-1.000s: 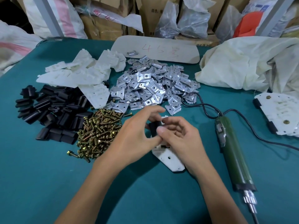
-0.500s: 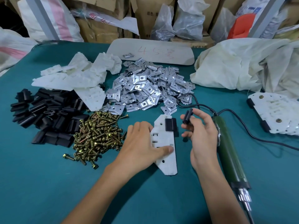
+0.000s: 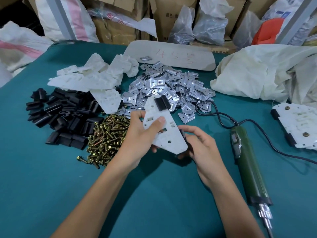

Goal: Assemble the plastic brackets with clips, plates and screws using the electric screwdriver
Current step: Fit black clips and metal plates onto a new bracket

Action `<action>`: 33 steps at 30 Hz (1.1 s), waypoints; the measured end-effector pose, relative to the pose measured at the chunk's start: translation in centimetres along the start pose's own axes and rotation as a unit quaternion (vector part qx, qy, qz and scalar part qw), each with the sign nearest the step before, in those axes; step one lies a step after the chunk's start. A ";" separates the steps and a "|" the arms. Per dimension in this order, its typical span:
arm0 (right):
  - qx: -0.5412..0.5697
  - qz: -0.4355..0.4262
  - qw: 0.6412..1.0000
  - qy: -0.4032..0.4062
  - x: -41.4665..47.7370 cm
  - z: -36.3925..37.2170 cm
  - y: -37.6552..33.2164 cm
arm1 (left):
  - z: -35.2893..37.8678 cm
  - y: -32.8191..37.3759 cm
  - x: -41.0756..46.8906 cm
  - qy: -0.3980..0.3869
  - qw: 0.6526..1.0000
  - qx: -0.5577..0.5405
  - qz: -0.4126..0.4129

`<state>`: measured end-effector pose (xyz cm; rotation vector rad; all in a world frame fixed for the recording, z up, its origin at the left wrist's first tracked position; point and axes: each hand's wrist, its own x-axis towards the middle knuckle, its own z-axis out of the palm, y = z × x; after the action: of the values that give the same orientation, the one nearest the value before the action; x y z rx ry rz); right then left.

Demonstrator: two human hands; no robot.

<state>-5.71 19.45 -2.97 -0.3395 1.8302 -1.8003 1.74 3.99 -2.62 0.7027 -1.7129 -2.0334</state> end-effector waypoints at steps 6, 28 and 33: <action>0.028 -0.013 0.999 0.043 0.2 -0.1 -0.1 | 0.2 -0.5 0.2 -0.012 1.000 0.020 0.003; -0.102 -0.109 0.988 0.043 -0.2 0.3 0.5 | 0.3 -1.1 0.0 0.037 0.997 0.066 0.027; -0.099 -0.082 0.987 0.094 0.2 -0.2 0.4 | 1.3 -1.5 -0.4 -0.057 0.995 0.071 -0.036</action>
<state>-5.89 19.57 -3.36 -0.4180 2.1782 -1.8131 1.33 5.49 -3.85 0.7164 -1.9378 -2.0512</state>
